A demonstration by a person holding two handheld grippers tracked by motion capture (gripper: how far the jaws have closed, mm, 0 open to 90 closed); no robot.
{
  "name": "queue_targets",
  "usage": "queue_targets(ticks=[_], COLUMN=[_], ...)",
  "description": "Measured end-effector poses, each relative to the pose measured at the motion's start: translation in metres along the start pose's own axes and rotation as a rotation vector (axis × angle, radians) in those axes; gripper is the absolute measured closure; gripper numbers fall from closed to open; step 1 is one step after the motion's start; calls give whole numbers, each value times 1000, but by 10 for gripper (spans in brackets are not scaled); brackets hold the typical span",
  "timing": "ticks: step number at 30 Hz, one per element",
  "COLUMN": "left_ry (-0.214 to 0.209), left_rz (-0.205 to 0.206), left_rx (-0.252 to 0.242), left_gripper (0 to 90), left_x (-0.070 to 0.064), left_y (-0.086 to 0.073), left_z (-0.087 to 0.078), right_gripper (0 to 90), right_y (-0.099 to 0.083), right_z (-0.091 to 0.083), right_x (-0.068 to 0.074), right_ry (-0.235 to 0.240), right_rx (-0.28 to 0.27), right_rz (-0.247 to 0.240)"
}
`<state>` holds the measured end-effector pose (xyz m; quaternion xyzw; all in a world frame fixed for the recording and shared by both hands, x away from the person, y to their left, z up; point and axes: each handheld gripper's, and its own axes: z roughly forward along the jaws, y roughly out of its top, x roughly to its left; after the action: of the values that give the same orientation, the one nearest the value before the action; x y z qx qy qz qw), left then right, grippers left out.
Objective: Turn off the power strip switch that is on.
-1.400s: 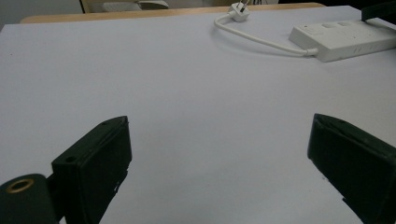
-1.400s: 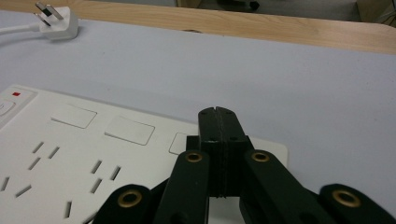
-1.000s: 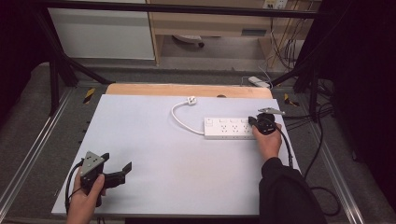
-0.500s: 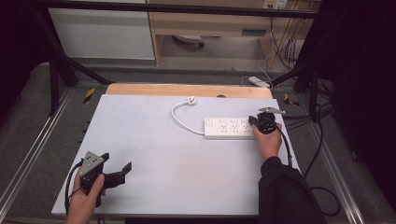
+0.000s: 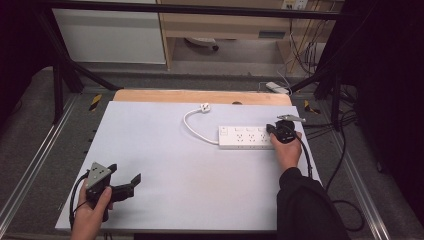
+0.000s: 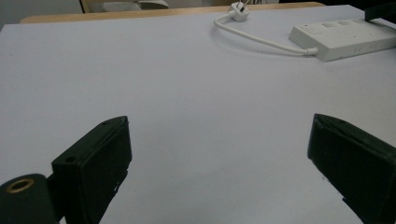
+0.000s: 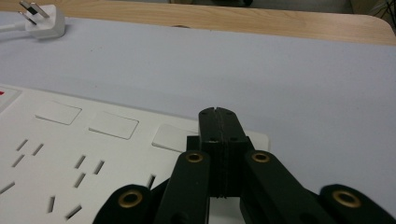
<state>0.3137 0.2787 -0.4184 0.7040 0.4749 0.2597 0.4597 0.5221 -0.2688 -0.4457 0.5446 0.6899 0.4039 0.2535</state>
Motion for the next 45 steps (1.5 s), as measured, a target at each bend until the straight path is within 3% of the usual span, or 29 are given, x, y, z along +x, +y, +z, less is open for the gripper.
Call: queue_targets(ticks=[13, 31, 39, 45], left_ry=[1, 1, 1, 0], left_rz=[1, 1, 2, 3], left_rx=[-1, 0, 1, 2], left_gripper=[64, 64, 64, 64], left_x=[0, 0, 0, 0], left_y=[0, 0, 0, 0], left_z=[0, 0, 0, 0], right_gripper=[900, 888, 807, 677], right_y=[1, 8, 13, 16], right_z=[-1, -5, -8, -10], right_x=[0, 8, 13, 14], right_ry=[-10, 18, 32, 40], right_rx=[-6, -34, -56, -62], right_rz=[2, -4, -6, 2])
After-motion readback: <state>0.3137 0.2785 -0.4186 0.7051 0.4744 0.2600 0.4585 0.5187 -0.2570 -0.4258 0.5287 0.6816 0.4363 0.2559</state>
